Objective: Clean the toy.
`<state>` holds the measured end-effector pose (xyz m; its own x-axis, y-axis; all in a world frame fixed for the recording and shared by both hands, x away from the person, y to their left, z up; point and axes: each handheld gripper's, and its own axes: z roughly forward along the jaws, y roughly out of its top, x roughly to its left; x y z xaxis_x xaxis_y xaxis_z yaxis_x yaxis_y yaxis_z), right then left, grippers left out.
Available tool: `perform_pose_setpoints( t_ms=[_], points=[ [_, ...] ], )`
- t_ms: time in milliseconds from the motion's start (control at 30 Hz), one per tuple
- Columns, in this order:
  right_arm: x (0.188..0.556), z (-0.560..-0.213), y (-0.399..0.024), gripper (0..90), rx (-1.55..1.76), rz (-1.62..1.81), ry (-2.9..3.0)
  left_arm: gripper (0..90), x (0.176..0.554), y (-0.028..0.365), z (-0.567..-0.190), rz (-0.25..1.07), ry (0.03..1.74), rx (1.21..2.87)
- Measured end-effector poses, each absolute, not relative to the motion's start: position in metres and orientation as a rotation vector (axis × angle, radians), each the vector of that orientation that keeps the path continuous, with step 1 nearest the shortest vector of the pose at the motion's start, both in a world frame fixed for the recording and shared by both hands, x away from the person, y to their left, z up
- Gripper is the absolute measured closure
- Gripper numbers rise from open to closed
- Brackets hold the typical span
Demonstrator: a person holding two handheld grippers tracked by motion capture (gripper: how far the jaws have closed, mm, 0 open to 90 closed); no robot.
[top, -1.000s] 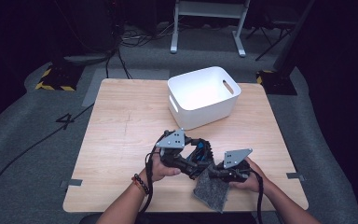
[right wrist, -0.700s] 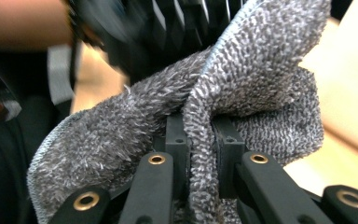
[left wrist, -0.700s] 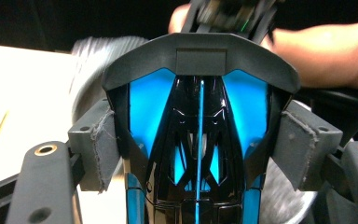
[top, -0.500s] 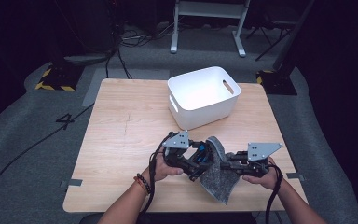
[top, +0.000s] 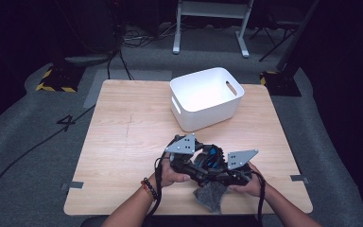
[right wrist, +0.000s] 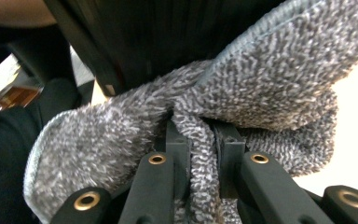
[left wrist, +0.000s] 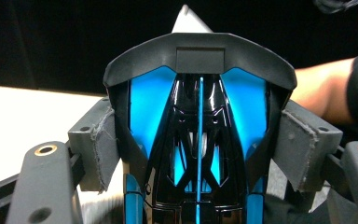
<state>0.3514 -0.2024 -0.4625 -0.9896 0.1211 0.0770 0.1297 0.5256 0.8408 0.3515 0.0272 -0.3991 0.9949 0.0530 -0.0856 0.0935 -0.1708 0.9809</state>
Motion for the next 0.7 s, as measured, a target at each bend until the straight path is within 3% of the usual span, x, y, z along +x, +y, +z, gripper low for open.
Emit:
perform_pose_setpoints(
  t_ms=[300,700],
  points=[
    [0.355,-0.474,-0.204,79.7,-0.246,-1.407,-2.817,25.2,0.351,0.033,-0.399,0.009,0.118,1.791],
    [0.386,-0.477,-0.271,79.1,-0.552,-1.359,-2.929,25.2,0.375,0.053,-0.425,0.124,0.300,2.003]
  ],
)
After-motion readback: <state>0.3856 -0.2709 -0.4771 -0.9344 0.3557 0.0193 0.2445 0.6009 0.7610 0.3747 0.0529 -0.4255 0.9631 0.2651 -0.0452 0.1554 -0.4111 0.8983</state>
